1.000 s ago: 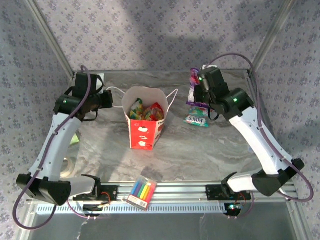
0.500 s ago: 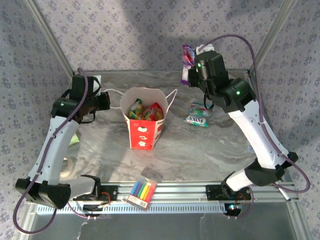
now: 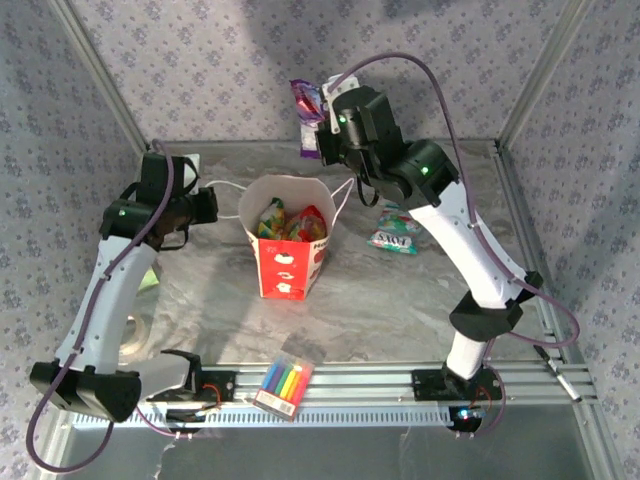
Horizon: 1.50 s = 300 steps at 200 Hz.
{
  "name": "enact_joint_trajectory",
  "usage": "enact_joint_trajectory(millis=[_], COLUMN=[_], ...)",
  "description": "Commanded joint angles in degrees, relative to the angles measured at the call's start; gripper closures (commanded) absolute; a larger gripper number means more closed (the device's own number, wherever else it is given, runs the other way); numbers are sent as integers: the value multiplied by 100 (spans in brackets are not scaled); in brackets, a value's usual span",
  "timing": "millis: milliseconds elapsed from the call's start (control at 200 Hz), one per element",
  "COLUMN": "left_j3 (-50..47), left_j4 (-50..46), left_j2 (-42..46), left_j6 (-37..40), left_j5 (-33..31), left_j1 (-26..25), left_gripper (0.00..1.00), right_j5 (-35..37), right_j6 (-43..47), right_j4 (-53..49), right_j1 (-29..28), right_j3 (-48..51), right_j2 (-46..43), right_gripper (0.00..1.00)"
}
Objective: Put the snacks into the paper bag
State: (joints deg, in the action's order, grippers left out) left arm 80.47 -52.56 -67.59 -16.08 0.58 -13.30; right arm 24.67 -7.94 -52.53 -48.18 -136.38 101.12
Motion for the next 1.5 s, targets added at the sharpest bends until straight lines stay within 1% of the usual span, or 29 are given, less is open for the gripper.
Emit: enact_joint_trajectory(millis=[0, 105, 235, 390, 495, 625, 750, 1054, 1494], left_j3=[13, -1, -11, -5, -5, -25, -40, -57, -40], left_j4=[-52, -62, -62, -71, -101, -106, -80, -51, -30], left_j2=[139, 141, 141, 146, 163, 186, 185, 203, 177], left_j6=[87, 87, 70, 52, 61, 53, 37, 34, 26], left_j5=[-21, -14, 1, 11, 3, -11, -5, -23, 18], left_j1=[77, 99, 108, 114, 117, 130, 135, 143, 144], left_gripper=[92, 91, 92, 91, 92, 91, 92, 91, 91], right_j5=[-375, -746, -1017, -1562, -1780, -2021, -2420, -2722, -3264], right_j6=[-286, -471, -717, -951, -1074, -1243, -1446, -1854, -2132], right_j4=[59, -37, -34, -72, -90, -73, -20, 253, 255], right_j1=[-77, -111, -158, -222, -219, -219, -182, -96, -44], right_j3=[-264, -261, -167, -102, -48, 125, 368, 1253, 1629], right_j2=[119, 214, 267, 381, 408, 383, 347, 93, 45], right_gripper=[100, 100, 100, 100, 100, 100, 100, 100, 100])
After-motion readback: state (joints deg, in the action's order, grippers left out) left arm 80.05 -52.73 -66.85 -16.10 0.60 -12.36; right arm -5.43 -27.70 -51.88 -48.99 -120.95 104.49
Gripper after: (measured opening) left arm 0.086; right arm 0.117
